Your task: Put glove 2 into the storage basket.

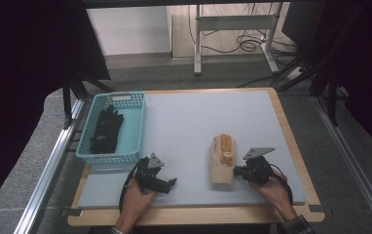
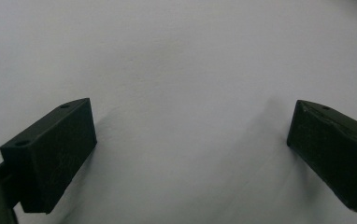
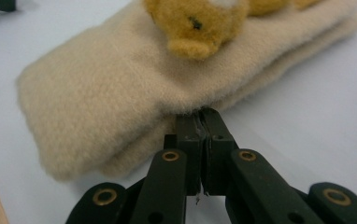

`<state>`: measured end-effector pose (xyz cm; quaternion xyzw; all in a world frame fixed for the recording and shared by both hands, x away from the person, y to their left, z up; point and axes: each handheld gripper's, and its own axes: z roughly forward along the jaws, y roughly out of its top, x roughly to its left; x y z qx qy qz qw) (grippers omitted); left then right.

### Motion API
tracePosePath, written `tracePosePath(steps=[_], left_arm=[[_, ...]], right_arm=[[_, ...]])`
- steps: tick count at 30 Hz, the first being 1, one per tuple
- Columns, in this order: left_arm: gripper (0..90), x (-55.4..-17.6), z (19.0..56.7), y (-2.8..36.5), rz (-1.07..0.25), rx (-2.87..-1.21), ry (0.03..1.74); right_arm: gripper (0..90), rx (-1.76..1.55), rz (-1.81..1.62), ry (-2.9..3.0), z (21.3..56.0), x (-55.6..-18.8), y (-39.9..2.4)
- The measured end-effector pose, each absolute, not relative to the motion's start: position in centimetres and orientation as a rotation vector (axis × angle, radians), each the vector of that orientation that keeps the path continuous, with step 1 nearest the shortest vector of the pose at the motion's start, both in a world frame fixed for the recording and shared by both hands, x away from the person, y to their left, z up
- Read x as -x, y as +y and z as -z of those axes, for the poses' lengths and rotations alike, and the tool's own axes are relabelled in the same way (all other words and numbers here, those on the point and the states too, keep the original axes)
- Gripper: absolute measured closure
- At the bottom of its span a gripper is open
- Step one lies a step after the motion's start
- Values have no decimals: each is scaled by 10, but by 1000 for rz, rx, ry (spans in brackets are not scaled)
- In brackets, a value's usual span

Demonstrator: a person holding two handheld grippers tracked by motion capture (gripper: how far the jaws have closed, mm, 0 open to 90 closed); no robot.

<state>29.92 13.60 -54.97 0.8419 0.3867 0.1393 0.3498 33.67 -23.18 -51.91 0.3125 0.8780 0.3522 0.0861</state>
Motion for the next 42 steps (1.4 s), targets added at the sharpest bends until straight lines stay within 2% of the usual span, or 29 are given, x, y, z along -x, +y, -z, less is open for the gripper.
tracePosePath(steps=[16, 22, 27, 34, 42], left_arm=[[16, -299, 550, 136, -361, -2182, 1002], [16, -299, 550, 136, -361, -2182, 1001], [15, -299, 550, 136, -362, -2183, 1001], [14, -299, 550, 136, -364, -2184, 1003], [16, -299, 550, 135, -362, -2187, 1004]], right_arm=[[860, -857, -1108, 2635, 527, -344, -174], [831, -835, -1087, 2630, 523, -341, -176], [724, -851, -1067, 2557, 516, -339, -194], [528, -947, -1056, 2449, 508, -337, -231], [354, -1046, -1014, 2334, 512, -336, -272]])
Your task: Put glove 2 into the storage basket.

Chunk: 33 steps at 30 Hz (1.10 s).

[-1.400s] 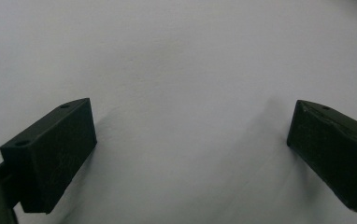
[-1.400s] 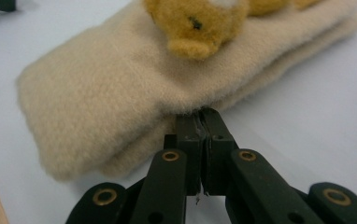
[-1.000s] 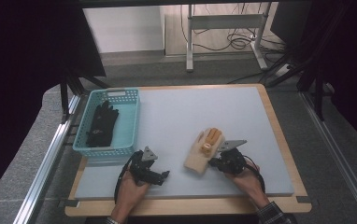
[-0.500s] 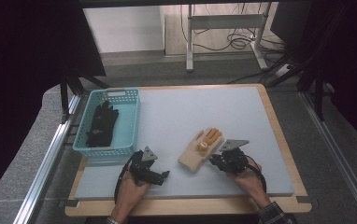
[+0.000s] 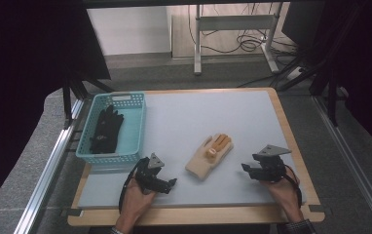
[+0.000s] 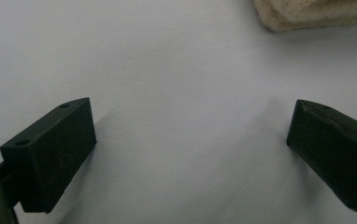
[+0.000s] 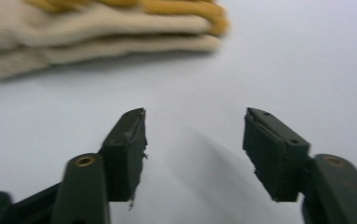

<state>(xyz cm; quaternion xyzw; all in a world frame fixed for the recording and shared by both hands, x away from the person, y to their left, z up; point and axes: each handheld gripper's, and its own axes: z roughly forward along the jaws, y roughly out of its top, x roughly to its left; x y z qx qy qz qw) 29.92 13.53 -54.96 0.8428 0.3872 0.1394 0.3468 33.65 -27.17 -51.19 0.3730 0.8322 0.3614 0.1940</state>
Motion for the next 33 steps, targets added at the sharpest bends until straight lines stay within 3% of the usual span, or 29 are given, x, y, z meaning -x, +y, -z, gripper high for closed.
tracePosePath(steps=[12, 21, 24, 33], left_arm=[[16, -299, 550, 135, -360, -2180, 1010], [27, -300, 547, 133, -346, -2179, 1044], [38, -303, 539, 130, -283, -2155, 1035], [42, -319, 509, 91, -242, -2158, 961]], right_arm=[[226, -1137, -973, 2296, 529, -342, -290], [213, -1137, -972, 2291, 529, -342, -290], [213, -1136, -972, 2291, 529, -342, -290], [213, -1136, -972, 2290, 530, -341, -290]])
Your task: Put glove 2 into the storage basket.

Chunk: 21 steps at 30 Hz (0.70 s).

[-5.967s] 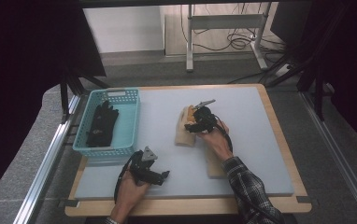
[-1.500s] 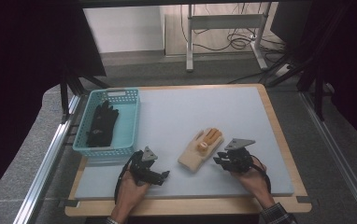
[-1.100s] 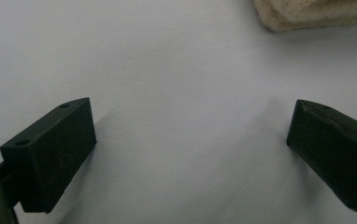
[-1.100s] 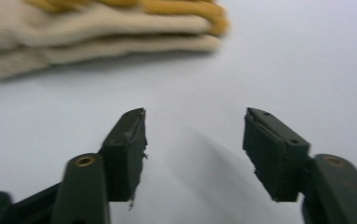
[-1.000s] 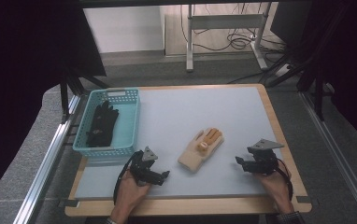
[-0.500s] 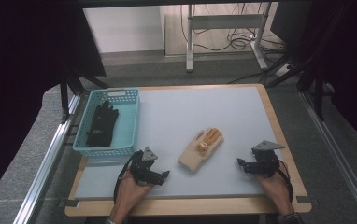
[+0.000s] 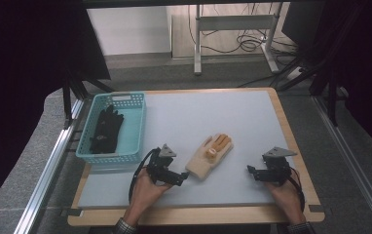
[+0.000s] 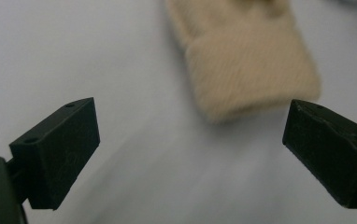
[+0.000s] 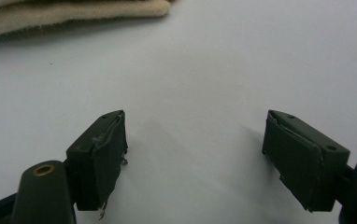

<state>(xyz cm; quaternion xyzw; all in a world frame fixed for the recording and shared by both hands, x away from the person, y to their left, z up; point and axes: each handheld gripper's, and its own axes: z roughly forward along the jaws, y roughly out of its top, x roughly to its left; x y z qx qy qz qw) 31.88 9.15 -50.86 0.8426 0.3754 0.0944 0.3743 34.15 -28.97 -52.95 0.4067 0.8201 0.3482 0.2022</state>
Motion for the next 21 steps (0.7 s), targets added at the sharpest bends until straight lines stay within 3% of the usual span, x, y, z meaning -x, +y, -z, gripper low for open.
tracePosePath(steps=[6, 21], left_arm=[[32, -343, 501, 60, -199, -2161, 965], [12, -380, 517, -12, -236, -2258, 984]], right_arm=[[213, -1134, -971, 2289, 530, -341, -290], [213, -1133, -972, 2290, 530, -341, -290]])
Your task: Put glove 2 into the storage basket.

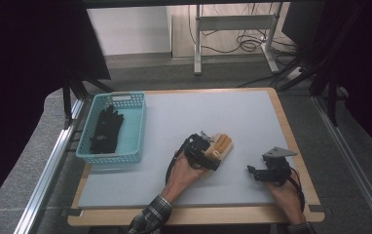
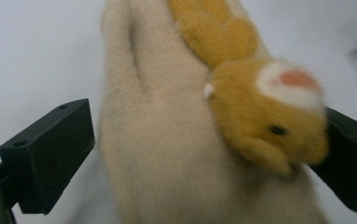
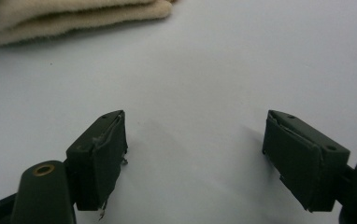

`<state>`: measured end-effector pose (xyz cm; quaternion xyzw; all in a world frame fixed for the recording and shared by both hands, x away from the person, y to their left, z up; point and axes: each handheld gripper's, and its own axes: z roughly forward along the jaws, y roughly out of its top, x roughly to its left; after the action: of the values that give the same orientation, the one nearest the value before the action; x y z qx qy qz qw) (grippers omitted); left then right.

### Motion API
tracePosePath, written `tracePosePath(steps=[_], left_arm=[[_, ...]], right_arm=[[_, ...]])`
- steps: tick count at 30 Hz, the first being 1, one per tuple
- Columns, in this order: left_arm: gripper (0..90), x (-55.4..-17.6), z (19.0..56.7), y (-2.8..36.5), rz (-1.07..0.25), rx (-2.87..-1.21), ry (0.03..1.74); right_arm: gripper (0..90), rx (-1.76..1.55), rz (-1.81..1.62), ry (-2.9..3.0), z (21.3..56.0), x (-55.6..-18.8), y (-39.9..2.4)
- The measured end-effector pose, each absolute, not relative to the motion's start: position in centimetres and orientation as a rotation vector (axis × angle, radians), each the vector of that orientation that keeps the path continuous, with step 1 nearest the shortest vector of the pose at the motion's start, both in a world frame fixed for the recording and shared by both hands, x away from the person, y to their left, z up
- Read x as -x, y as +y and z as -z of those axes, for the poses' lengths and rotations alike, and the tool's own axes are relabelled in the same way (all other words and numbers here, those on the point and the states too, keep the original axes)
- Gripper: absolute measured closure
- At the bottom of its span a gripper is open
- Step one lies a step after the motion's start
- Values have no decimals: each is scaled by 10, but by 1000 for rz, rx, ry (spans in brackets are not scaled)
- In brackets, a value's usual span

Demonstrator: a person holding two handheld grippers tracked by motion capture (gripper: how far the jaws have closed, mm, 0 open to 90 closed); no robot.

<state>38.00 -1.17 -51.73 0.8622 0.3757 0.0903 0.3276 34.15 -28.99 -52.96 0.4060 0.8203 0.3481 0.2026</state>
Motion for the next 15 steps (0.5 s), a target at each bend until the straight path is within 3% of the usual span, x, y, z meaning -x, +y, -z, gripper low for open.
tracePosePath(steps=[9, 15], left_arm=[[27, -378, 523, -27, -323, -2355, 967], [250, -382, 521, -25, -252, -2361, 946]], right_arm=[[212, -1134, -972, 2290, 530, -341, -290], [212, -1134, -971, 2289, 530, -341, -290]])
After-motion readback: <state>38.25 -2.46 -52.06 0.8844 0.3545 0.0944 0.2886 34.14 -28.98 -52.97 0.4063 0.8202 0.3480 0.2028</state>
